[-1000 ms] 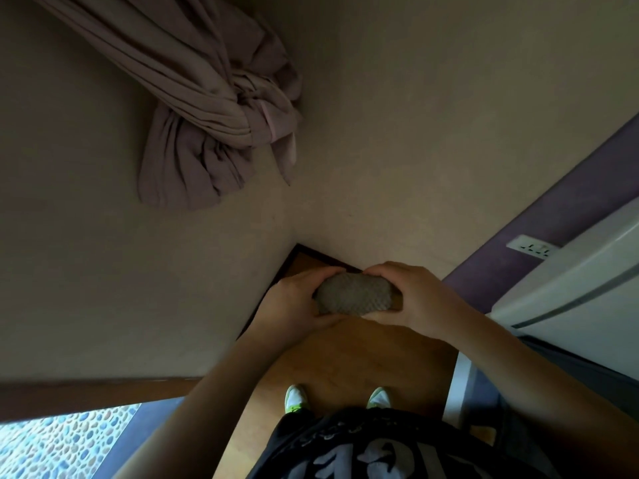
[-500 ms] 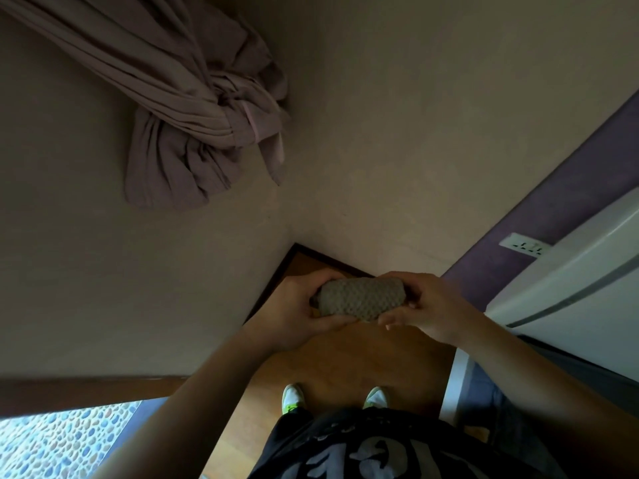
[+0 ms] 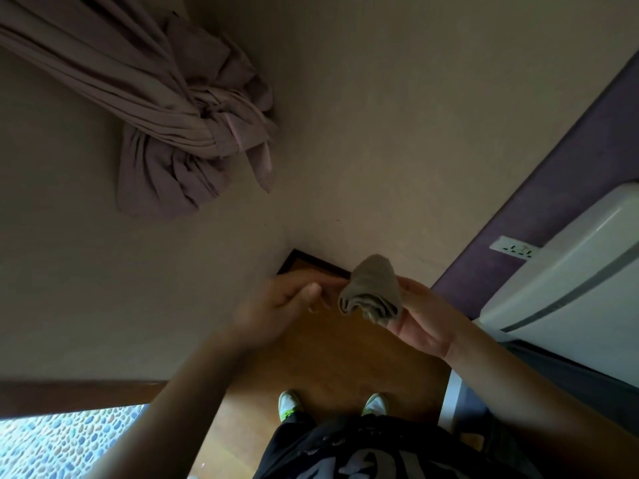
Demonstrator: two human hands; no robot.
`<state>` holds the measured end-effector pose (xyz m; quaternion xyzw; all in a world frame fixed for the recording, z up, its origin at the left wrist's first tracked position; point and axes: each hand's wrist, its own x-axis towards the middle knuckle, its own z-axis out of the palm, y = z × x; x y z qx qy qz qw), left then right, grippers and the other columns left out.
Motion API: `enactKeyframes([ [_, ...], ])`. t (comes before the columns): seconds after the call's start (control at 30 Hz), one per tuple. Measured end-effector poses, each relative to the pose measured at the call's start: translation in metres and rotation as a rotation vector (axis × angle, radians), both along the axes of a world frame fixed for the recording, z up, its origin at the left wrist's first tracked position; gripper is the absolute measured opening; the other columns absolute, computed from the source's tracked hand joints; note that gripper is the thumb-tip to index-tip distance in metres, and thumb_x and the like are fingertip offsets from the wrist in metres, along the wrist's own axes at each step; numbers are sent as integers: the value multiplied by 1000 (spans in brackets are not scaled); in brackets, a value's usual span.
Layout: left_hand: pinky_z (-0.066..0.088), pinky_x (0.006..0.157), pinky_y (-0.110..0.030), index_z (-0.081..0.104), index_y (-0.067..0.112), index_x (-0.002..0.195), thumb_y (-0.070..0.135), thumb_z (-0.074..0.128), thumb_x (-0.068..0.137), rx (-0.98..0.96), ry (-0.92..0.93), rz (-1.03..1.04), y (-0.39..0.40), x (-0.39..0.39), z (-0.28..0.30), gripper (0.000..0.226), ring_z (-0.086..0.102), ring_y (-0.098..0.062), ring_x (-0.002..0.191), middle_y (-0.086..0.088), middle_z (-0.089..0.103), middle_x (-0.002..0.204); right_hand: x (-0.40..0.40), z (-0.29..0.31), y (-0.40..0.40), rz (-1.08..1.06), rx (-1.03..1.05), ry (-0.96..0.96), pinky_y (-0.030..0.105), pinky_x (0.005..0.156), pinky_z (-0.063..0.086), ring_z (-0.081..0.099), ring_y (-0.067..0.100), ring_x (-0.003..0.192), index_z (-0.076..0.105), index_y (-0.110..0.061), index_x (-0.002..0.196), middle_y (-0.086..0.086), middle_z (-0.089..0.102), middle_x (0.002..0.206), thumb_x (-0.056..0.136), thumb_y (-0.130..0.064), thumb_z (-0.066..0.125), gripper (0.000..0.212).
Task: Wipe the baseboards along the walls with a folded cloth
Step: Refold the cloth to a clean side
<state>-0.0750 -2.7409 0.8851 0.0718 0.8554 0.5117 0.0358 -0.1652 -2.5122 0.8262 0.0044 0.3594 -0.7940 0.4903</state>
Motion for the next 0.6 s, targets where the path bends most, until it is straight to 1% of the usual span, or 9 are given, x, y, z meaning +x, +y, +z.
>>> enactKeyframes([
  [0.03,54,89,-35,56,29,128,43,52,97,-32,27,5,-1,-2,0,34,63,-10,105,6,65,118,2,0,1,45,0,10,32,80,57,67,25,100,70,-2,109,18,67,109,84,-16,74,29],
  [0.13,44,103,-31,42,31,143,33,69,87,-144,71,-80,5,-10,4,63,47,-10,127,4,48,139,14,5,-8,130,37,67,27,84,56,69,17,101,76,-19,107,5,73,109,74,-35,84,37],
  [0.2,35,112,-29,42,25,145,32,72,86,-183,77,-181,8,-13,3,67,37,-13,138,0,39,149,17,6,-10,81,-193,179,25,113,33,50,18,133,56,-10,138,10,55,142,102,-21,50,38],
  [0.23,33,114,-29,45,22,145,30,72,86,-195,78,-216,8,-15,3,66,35,-15,140,-1,38,151,16,10,-9,31,-300,170,28,120,17,37,21,142,40,-1,146,16,42,151,106,-10,30,42],
  [0.27,33,114,-29,47,19,144,29,72,86,-197,68,-232,9,-15,2,64,35,-15,141,-1,38,151,19,15,-12,62,-337,104,26,120,16,38,23,142,38,2,146,17,42,151,105,-4,30,42],
  [0.33,35,113,-29,48,15,143,30,70,88,-172,34,-219,13,-14,1,62,37,-11,140,1,40,151,23,6,-15,138,-124,-46,19,91,52,68,19,108,63,-2,124,12,69,121,86,-9,70,39],
  [0.4,41,107,-26,47,13,141,33,69,89,-143,-2,-190,20,-10,-3,60,45,-6,132,2,48,143,20,-12,-4,85,93,-139,22,57,58,72,16,73,73,-1,102,12,75,91,74,-14,73,30],
  [0.5,47,86,-16,48,26,127,50,66,86,-136,-30,-84,31,-2,-13,50,57,3,105,13,58,116,21,-17,6,93,219,-163,24,55,59,72,17,71,78,-3,92,15,73,90,85,-11,60,21],
  [0.6,41,72,-4,48,31,117,57,60,81,-148,10,93,31,6,-20,46,57,15,88,26,55,99,23,-26,13,140,422,64,32,71,59,72,21,82,69,-6,114,13,73,96,89,-26,60,33],
])
